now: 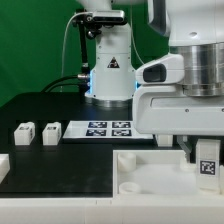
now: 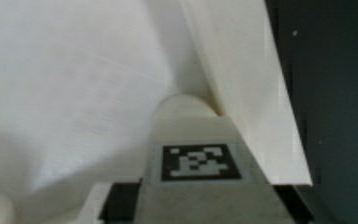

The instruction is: Assemble one leg

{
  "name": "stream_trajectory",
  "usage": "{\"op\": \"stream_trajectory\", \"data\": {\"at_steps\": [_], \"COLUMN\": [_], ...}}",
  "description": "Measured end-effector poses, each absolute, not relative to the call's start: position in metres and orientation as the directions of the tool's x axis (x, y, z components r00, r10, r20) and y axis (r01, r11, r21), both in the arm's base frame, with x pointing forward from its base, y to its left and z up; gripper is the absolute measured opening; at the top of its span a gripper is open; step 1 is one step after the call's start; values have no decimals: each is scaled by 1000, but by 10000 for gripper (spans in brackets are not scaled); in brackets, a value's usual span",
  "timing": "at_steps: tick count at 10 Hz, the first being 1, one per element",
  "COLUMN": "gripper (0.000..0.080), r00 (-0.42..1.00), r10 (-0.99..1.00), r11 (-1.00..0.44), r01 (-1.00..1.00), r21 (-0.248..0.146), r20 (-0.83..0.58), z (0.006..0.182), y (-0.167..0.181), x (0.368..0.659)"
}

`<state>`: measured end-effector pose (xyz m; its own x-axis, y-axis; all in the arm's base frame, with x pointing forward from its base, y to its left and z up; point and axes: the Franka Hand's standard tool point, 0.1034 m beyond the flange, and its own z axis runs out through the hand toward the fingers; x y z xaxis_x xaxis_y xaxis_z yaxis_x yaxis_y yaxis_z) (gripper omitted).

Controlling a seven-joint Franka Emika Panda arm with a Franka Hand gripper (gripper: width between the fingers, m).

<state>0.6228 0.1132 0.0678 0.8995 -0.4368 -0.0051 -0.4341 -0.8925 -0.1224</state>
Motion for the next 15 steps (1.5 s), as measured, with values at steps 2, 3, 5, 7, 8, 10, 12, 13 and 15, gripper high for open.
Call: {"op": "stream_trajectory", "data": {"at_steps": [2,3,5,7,8,10,12,13,15], "gripper": [290,290,290,290,291,554,628,628,649], "r00": [671,507,221,94,95,166,438,525,694], "r10": [-736,-852,-959,-978,-978,-969,-885,-840,-712], "r11": [-656,-491,-204,-79,-80,-149,-426,-511,-678], "r01": [-740,-860,-973,-993,-993,-984,-898,-850,-719], "r21": [-149,-141,-108,-85,-86,-99,-107,-126,-152], "r20": [-90,-129,-178,-188,-188,-182,-155,-138,-109], "z": [68,67,66,65,65,65,70,69,68], "y": [110,111,115,121,121,121,120,120,119], "x": [624,624,624,623,623,623,621,622,622]}}
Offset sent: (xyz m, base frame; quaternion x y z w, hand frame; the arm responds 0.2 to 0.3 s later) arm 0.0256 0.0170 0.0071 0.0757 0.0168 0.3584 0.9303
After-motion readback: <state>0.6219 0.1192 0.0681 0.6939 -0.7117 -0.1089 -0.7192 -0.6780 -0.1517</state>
